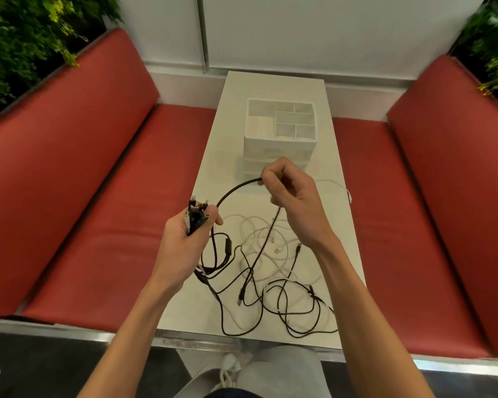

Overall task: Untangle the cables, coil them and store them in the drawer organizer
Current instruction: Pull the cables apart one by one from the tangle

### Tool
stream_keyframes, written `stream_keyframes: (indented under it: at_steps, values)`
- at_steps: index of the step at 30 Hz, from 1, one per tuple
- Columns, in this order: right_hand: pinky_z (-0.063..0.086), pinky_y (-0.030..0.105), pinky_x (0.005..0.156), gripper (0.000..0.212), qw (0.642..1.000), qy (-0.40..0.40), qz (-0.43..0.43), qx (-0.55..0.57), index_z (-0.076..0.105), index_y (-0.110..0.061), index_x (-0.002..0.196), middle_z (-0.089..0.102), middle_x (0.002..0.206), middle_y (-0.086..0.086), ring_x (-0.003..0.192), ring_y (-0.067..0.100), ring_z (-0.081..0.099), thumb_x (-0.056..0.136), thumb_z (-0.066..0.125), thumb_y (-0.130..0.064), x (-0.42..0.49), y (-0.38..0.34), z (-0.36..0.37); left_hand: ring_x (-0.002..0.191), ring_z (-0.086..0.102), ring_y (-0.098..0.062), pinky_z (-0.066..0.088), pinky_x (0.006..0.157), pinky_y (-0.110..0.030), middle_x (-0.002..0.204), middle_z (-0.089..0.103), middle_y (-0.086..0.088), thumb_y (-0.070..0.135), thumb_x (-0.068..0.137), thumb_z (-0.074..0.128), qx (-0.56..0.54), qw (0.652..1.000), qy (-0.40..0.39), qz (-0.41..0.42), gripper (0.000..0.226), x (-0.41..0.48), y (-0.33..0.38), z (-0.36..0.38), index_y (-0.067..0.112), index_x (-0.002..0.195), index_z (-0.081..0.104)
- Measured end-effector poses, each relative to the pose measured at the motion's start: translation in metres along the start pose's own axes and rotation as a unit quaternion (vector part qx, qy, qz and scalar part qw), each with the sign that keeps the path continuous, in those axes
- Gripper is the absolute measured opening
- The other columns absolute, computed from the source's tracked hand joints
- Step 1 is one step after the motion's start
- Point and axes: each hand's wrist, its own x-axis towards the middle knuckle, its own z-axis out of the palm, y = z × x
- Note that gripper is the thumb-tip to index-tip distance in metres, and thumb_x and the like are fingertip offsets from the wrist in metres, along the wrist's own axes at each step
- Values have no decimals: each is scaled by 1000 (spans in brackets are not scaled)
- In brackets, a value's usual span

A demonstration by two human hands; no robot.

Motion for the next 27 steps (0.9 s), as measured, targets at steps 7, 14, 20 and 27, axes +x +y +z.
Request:
stream_keyframes:
  at_steps: [7,14,20,27]
  values:
    - [50,37,74,16,962,-21,18,-272,69,-35,96,61,86,-11,80,14,58,104,67,-48,-26,22,-20,54,21,-16,22,47,-23,65,23,-7,40,107,58,-25,998,10,-49,28,-7,-27,-12,20,99,75]
    - [56,44,85,28,889,-144,216,-377,64,-35,98,67,100,-14,94,11,64,101,50,-60,-61,118,-17,51,17,-10,13,43,-23,61,26,3,34,107,59,-110,982,38,-146,46,-13,-49,-8,28,64,43]
    - [55,44,82,34,812,-204,319,-444,61,-23,92,60,96,-2,91,24,62,110,45,-48,-106,202,-5,59,7,-18,7,47,-31,62,18,4,25,107,61,-159,965,53,-203,47,-13,-69,-13,27,71,32]
    - [57,42,81,26,856,-105,201,-465,67,-21,124,65,119,2,105,27,65,100,60,-17,-72,208,18,58,9,-16,8,49,-33,65,19,3,24,103,68,-157,960,53,-227,48,-8,-86,-19,30,72,32]
